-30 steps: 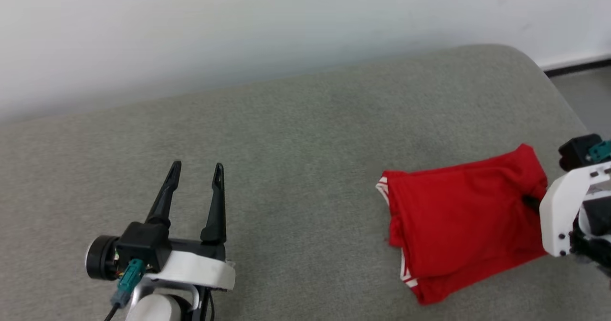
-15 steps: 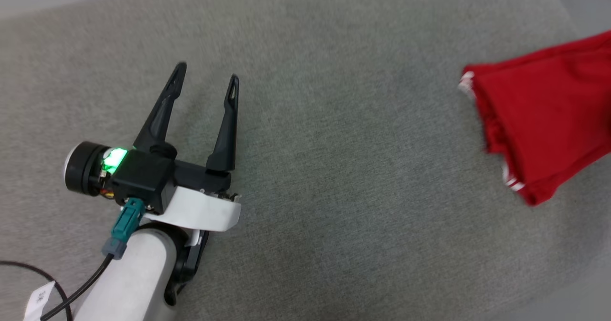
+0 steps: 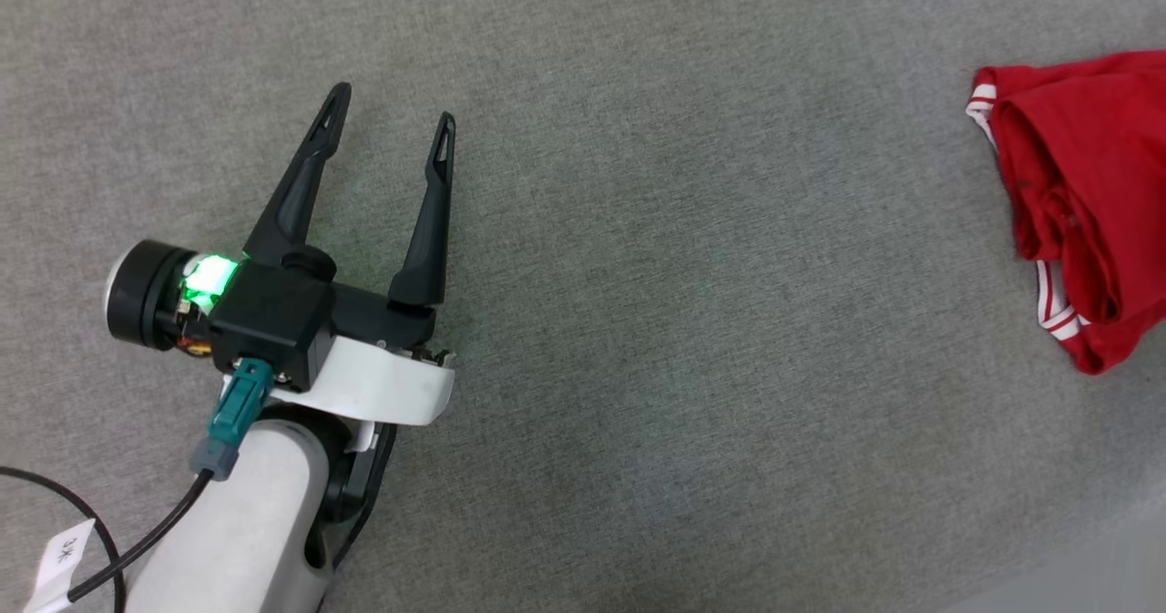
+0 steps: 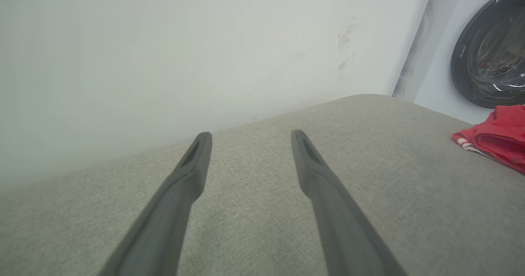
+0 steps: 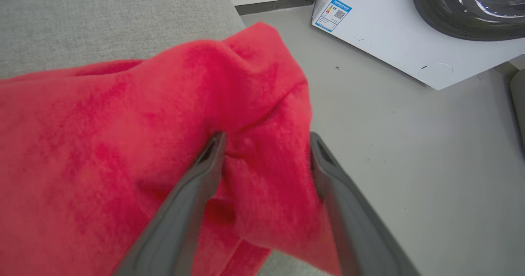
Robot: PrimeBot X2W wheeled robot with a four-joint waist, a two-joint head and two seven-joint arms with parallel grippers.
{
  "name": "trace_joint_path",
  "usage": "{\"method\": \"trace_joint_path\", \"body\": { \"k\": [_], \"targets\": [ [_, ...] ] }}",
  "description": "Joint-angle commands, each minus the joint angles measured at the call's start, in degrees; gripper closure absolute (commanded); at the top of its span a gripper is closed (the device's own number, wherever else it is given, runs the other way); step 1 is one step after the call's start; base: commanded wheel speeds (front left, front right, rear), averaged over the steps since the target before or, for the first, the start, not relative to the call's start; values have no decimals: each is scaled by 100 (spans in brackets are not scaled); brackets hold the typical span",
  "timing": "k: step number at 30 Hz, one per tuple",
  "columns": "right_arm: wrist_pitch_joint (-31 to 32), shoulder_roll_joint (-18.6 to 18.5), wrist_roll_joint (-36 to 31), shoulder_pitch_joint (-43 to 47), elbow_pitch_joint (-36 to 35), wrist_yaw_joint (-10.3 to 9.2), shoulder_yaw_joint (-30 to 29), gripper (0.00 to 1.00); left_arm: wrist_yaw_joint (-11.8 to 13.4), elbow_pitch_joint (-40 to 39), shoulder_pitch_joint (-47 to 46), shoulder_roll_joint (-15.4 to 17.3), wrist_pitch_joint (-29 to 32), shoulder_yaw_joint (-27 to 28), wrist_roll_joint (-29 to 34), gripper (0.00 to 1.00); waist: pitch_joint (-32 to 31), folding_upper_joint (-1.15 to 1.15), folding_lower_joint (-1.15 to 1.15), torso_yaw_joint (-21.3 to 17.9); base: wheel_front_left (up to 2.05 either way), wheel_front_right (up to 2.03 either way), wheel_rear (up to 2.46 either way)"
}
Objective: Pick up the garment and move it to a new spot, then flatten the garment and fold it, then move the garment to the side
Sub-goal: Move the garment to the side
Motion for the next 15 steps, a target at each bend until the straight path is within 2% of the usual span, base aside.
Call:
{"method": "trace_joint_path", "body": {
  "k": [1, 8, 15],
  "targets": [
    [-54, 27, 0, -74, 47, -4, -11, 0, 29, 24, 54, 2, -22, 0, -11, 0, -72, 0, -1, -19, 0, 0, 0],
    [-525, 129, -267, 16, 192, -4, 68, 0, 129, 335, 522, -90, -253, 86, -271, 0, -835, 0, -1, -57, 0, 0, 0],
    [-776, 402, -294, 617, -295, -4, 460, 0, 292, 727, 1143, -333, -562, 281, -718, 0, -1808, 0, -1, 131, 0, 0, 0]
  ]
}}
